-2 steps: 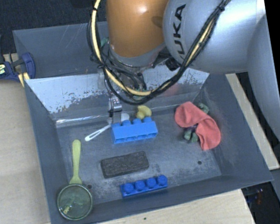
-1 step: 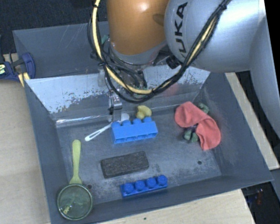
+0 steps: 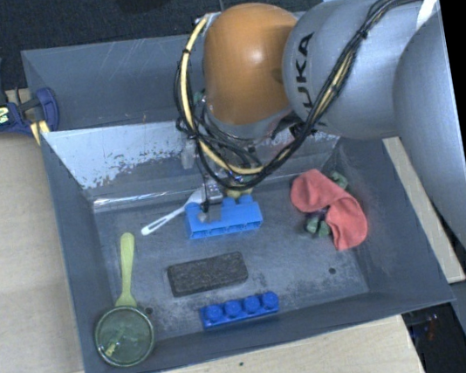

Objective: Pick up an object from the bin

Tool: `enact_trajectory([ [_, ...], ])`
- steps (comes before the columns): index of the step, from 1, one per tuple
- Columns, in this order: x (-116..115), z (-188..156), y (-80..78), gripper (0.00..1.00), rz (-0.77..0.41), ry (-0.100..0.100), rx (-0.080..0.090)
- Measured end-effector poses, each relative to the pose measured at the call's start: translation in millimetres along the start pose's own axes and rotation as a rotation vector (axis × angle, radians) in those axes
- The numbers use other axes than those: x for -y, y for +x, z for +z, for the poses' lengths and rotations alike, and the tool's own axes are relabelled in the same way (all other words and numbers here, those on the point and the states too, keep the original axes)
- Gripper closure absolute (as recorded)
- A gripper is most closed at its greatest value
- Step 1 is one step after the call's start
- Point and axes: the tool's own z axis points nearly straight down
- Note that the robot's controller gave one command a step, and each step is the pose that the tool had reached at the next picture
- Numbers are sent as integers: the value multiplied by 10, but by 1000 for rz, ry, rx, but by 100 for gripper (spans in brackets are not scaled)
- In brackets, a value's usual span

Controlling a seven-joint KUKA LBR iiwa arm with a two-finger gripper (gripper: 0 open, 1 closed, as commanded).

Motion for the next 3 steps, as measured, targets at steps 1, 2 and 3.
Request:
enact_trajectory([
  [1,82,288,122,0,-69,-1,-1],
  [2,454,756,196,0,-90,0,5],
  [3,317,852,212,100,-197,-4,12],
])
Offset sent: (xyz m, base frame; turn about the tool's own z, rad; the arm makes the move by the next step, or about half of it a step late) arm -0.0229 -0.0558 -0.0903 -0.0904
